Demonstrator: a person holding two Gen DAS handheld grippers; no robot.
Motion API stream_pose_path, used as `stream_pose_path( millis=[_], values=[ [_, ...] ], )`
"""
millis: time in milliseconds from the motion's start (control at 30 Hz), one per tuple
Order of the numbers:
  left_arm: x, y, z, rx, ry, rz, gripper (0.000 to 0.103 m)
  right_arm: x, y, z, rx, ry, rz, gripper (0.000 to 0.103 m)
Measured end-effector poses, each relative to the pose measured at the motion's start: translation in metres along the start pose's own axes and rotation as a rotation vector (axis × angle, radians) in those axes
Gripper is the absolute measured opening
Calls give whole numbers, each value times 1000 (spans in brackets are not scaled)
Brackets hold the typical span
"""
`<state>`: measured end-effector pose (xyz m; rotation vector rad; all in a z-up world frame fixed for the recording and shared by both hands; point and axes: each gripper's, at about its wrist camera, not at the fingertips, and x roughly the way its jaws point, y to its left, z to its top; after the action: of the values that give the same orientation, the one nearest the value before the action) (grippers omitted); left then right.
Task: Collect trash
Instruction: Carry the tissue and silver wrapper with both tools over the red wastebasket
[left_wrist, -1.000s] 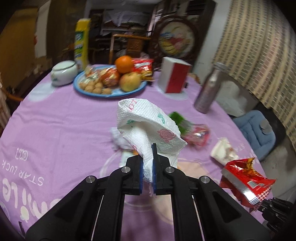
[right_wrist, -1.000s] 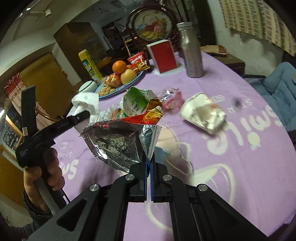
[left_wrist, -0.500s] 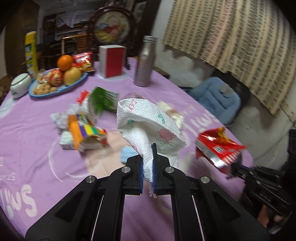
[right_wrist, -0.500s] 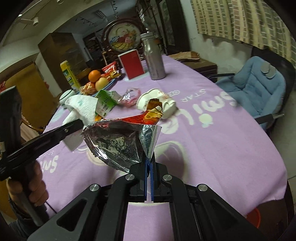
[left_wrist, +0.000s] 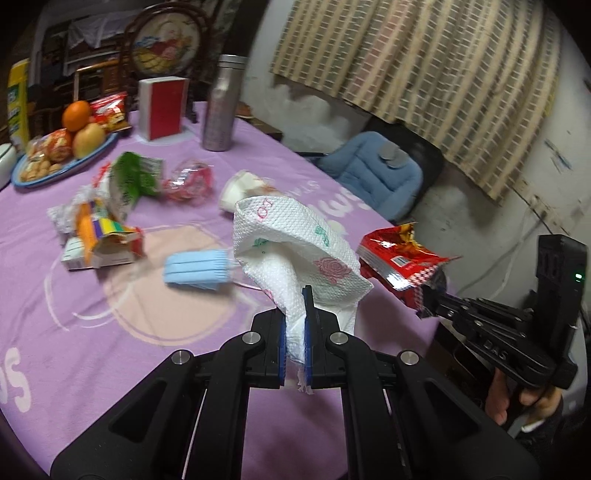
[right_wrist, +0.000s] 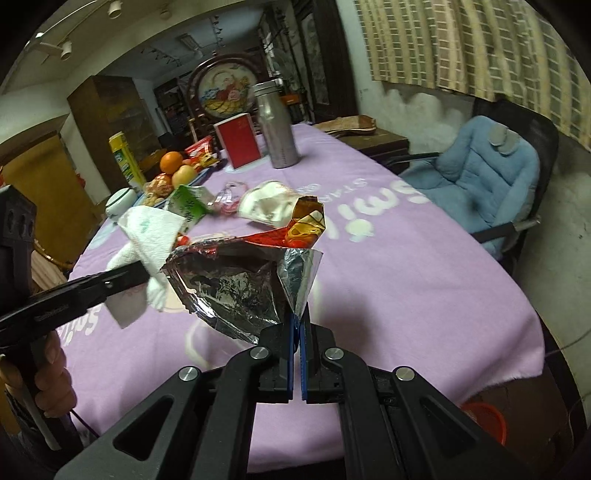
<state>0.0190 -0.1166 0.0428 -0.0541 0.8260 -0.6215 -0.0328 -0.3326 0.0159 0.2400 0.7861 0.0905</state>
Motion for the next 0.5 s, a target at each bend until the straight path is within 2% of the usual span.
stream_pose_path(
  millis=[333, 500],
  values=[
    [28, -77, -7, 167, 59, -114, 8, -33, -81, -41, 126, -14, -104, 3],
    [58, -133, -18, 277, 139, -184, 8, -57, -135, -70, 212, -21, -188, 3]
  ],
)
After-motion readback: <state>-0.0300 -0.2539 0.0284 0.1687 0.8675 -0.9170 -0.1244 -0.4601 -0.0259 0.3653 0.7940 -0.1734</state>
